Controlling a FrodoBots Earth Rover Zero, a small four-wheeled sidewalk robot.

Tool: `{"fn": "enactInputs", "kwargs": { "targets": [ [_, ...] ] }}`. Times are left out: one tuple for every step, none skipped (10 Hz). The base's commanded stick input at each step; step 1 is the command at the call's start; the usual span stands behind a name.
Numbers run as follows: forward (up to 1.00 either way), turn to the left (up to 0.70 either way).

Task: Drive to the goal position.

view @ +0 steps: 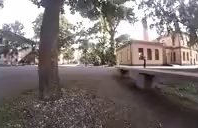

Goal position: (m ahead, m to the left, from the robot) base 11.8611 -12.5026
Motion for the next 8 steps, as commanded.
{"fn": "enactInputs", "kwargs": {
  "targets": [
    [0.44, 0.02],
    [0.44, 0.02],
    [0.44, 0.02],
    [0.44, 0.02],
    [0.44, 0.02],
    [0.44, 0.02],
    [0.44, 0.02],
    [0.44, 0.02]
  ]
}}
